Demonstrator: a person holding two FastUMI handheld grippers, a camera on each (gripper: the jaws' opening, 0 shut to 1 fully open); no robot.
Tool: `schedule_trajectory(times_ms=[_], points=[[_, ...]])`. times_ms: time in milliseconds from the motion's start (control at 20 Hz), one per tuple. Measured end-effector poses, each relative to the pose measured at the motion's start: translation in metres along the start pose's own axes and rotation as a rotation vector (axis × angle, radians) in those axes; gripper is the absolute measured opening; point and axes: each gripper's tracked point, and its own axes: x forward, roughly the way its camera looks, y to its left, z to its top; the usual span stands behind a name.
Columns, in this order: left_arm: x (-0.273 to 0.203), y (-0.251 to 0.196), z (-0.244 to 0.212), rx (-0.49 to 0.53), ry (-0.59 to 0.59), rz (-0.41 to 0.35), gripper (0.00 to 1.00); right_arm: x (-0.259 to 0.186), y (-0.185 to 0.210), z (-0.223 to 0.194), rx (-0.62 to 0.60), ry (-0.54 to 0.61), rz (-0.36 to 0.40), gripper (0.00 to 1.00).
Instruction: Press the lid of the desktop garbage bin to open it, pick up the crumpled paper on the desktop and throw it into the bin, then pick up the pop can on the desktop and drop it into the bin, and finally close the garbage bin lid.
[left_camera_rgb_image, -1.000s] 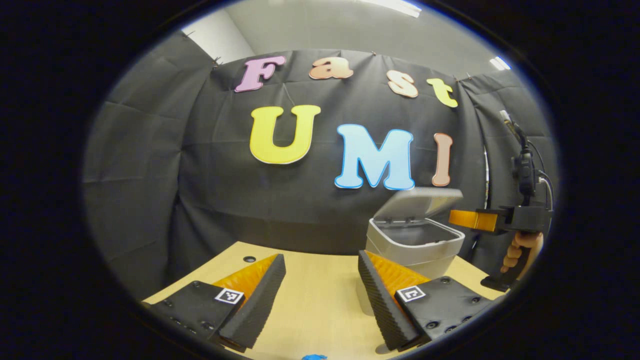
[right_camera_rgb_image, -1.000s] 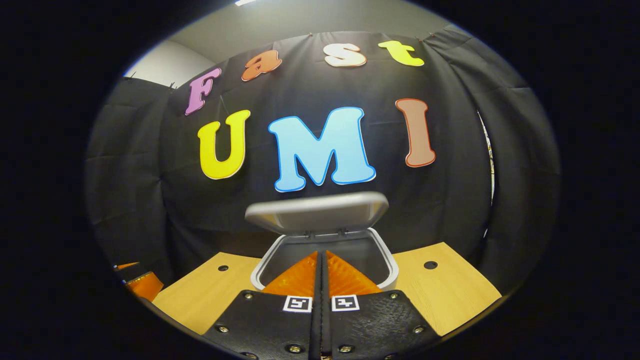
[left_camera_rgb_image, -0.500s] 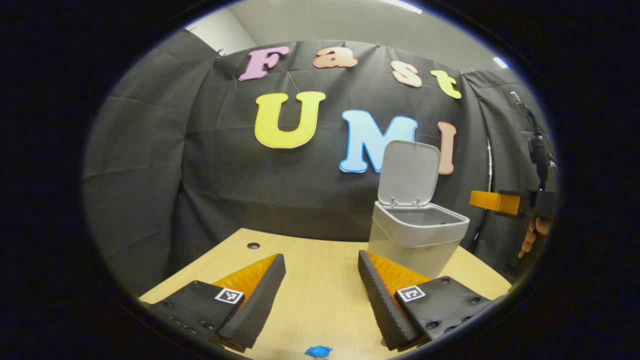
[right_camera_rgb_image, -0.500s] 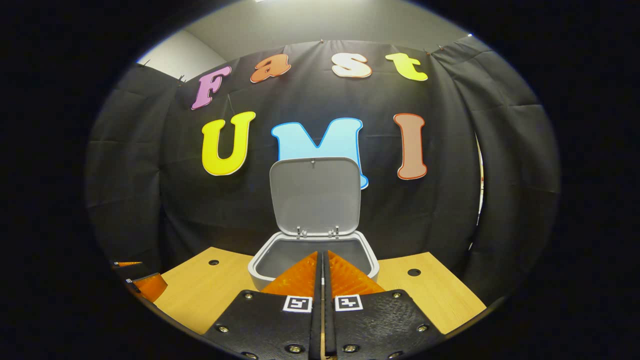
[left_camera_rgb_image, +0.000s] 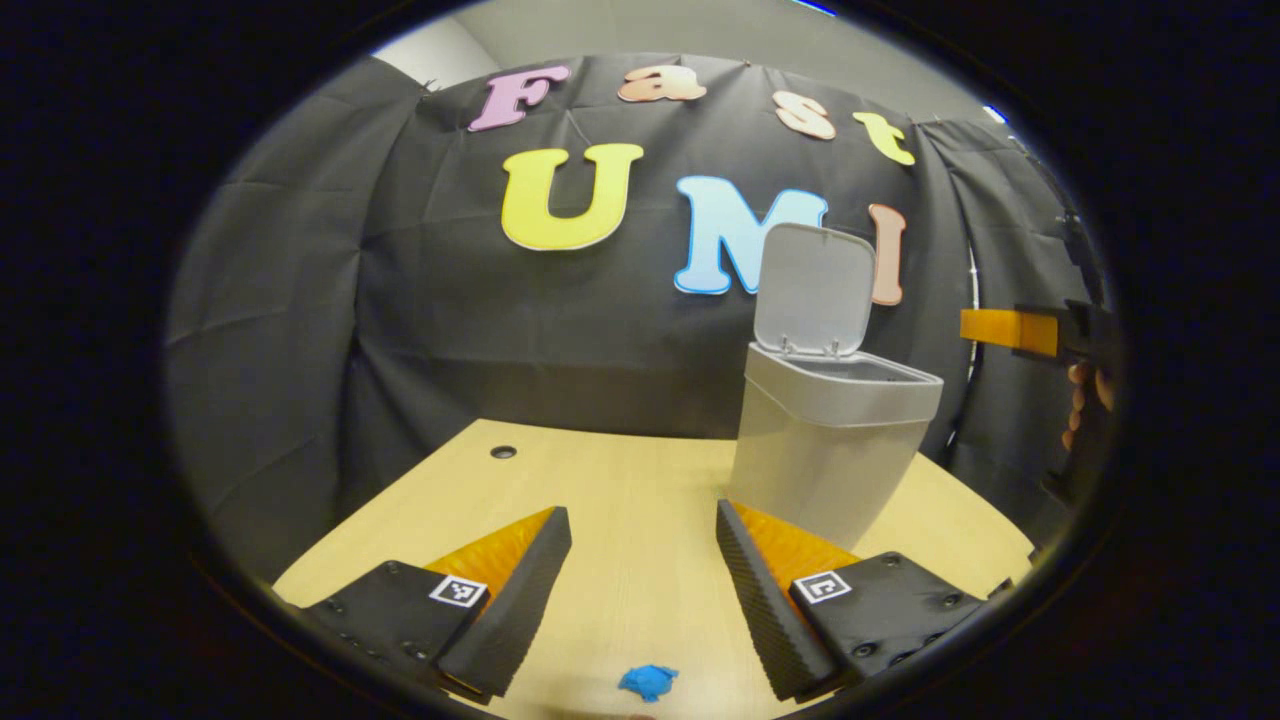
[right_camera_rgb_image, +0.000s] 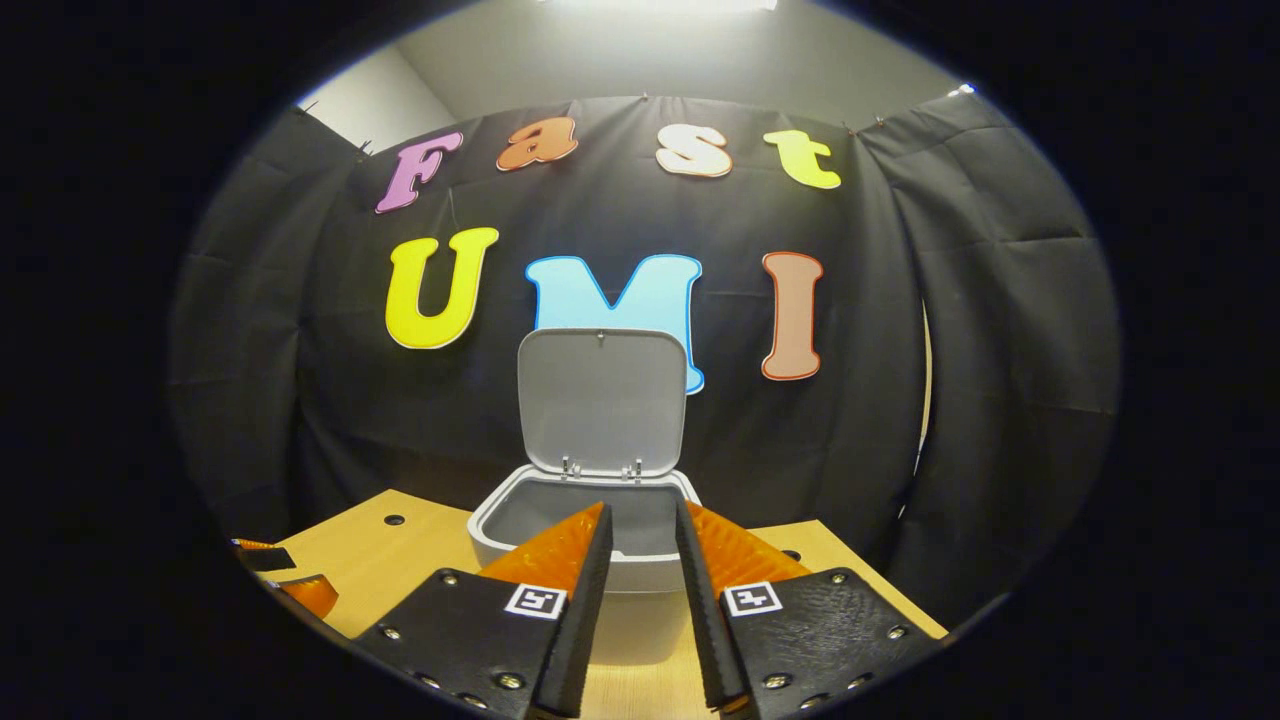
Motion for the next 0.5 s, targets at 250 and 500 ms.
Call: schedule_trajectory(times_ms=[250,500], points=[[-0.001,0.0,-0.037,-0.001,0.074,-0.012,0.96,-0.013,0.007,-0.002,-0.005,0.008,0.014,0.66],[-0.004,0.001,-0.082,0.037,0.162,-0.031,0.96,-0.027,0.013,-0.005,0.002,0.004,0.009,0.82]])
